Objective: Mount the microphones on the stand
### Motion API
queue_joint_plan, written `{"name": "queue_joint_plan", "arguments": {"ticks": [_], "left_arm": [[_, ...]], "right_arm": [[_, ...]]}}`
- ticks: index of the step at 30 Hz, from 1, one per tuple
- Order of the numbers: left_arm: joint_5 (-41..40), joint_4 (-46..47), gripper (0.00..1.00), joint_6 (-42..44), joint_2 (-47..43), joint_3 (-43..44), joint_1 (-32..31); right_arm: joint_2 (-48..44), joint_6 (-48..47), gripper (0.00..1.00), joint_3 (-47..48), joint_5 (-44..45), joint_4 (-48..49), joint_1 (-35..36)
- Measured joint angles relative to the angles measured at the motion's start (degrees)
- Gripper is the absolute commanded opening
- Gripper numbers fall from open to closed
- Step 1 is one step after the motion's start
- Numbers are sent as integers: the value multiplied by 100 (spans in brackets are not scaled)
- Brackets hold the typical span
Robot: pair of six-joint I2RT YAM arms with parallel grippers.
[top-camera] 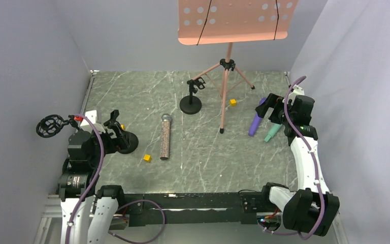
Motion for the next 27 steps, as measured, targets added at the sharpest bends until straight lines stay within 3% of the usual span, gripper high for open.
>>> {"name": "queue_joint_plan", "arguments": {"ticks": [9,15,19,27], "left_arm": [[256,-111,99,26,63,203,0],[481,-155,99,90,378,953,0],[535,-120,99,240,898,1574,-2],[507,79,97,671,2050,2247,-2]], "right_arm": [[-44,-63,100,-4,-186,15,-2],[-160,-710,100,-278,-1495,184,-4],[-160,-1674,100,-245,-2546,-55,155],[-101,-2804,100,-236,-3338,-575,291]]}}
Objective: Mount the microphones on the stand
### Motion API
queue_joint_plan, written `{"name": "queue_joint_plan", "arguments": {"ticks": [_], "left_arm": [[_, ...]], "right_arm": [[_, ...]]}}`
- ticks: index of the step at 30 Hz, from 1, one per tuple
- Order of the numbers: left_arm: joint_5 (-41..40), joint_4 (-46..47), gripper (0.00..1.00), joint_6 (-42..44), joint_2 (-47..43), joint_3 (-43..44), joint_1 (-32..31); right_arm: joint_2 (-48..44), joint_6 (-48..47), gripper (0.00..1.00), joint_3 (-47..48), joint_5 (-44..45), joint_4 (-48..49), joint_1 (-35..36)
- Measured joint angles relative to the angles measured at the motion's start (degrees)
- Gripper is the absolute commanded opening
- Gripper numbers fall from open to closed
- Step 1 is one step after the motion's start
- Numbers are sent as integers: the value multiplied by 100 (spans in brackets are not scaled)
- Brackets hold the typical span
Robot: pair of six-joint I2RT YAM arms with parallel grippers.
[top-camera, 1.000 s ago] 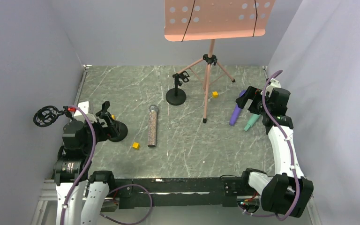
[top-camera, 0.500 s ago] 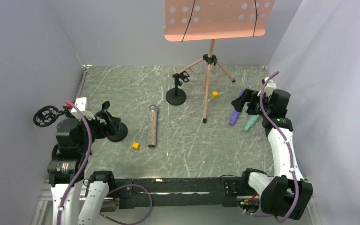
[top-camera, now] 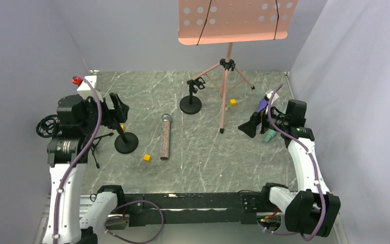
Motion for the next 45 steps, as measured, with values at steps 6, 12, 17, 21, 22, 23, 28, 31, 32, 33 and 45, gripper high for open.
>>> {"name": "queue_joint_plan", "arguments": {"ticks": [6,12,17,21,22,23,28,31,32,33,45], "left_arm": [[-129,-33,87,396,658,48,0],[-531,-15,72,769,802,-118,0],[-710,-7,65,901,1021,-125,0],[-846,-2,62,940,1209,-249,0],[-876,-9,61,949,1224,-302,0],[-885,-7,60,957,1235,-343,0],[-942,-4,55,997,1340,-450,0],[-1036,2,54,1001,1429,-461,0],[-1051,4,54,1010,1451,-461,0],[-1075,7,52,1047,1475,-461,0],[-1530,13,25,1412,1676,-461,-389]], "right_arm": [[173,-328,100,0,-170,-337,-2],[177,-455,100,0,-234,-389,-2],[177,-468,100,0,-238,-393,-2],[177,-468,100,0,-236,-393,-13],[177,-468,100,0,-236,-393,-13],[177,-468,100,0,-238,-393,-13],[177,-468,100,0,-236,-393,-13],[177,-468,100,0,-232,-393,-13],[177,-468,100,0,-232,-393,-13],[177,-468,100,0,-232,-393,-13],[179,-492,100,0,-229,-396,-28]]}}
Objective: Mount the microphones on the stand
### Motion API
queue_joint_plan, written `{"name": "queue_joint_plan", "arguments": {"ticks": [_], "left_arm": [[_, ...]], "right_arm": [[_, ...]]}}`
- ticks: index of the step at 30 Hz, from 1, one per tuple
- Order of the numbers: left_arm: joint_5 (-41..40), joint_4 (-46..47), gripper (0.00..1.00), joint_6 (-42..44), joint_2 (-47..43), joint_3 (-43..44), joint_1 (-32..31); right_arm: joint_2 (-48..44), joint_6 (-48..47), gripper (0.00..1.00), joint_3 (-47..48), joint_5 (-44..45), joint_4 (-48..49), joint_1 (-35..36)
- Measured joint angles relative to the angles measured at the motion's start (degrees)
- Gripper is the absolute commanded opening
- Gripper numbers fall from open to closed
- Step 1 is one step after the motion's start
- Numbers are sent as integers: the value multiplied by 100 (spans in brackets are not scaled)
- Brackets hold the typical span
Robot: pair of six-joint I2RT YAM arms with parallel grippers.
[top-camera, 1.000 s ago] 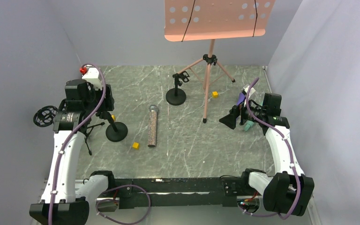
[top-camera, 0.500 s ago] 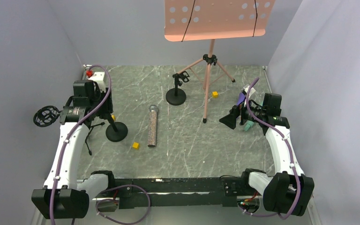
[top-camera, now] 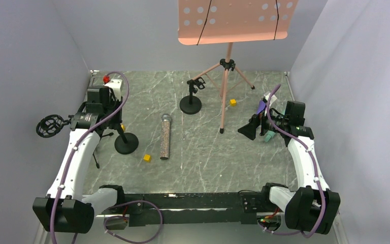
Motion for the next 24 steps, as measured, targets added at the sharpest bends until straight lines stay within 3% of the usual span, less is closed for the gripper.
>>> {"name": "queue_joint_plan", "arguments": {"ticks": [4,8,17,24], "left_arm": [[-17,4,9,26,0,11,-42],[-50,-11,2,35,-9,22,-57],[-4,-332,0,81,-101,544,-57],[1058,-538,0,55,-433,1202,-356]], "right_arm": [[0,-15,100,0,0,-2,0],[0,-17,100,0,0,-4,0],[0,-20,100,0,0,-20,0],[0,-31,100,0,0,-22,0]]}}
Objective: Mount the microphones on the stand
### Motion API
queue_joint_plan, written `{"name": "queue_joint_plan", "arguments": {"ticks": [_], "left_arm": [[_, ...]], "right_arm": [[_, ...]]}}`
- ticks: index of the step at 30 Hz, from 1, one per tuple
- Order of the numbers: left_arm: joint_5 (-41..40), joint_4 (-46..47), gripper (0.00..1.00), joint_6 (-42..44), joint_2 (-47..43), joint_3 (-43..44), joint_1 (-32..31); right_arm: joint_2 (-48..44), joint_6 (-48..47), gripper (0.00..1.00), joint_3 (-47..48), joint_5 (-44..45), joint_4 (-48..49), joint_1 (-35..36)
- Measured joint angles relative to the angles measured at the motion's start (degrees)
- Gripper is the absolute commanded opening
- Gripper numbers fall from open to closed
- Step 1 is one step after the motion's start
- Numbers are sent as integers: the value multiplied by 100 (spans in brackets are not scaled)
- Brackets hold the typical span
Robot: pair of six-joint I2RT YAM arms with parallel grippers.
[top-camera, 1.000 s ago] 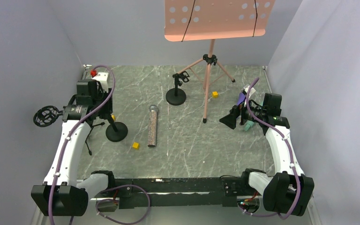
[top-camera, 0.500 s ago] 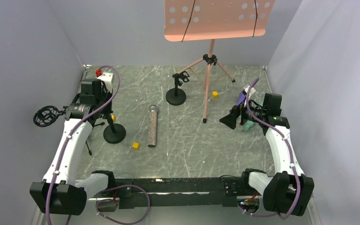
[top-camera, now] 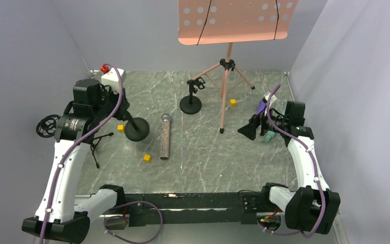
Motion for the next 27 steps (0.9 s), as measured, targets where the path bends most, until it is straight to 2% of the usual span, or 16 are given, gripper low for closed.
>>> {"name": "queue_joint_plan", "arguments": {"ticks": [3,8,15,22,27], "left_arm": [[507,7,0,-96,-57,199,-380],[946,140,0,-372,129,516,-1410],[874,767,0,-549,1362,737,-2841],[684,1150,0,-457,2747,844,-3519],[590,1165,4,-247,3060,925,-3786]], "right_arm": [[0,-11,100,0,0,0,0],[0,-37,100,0,0,0,0],[0,-57,100,0,9,-2,0],[0,-94,100,0,26,-22,0],[0,-114,100,2,26,-68,0]]}}
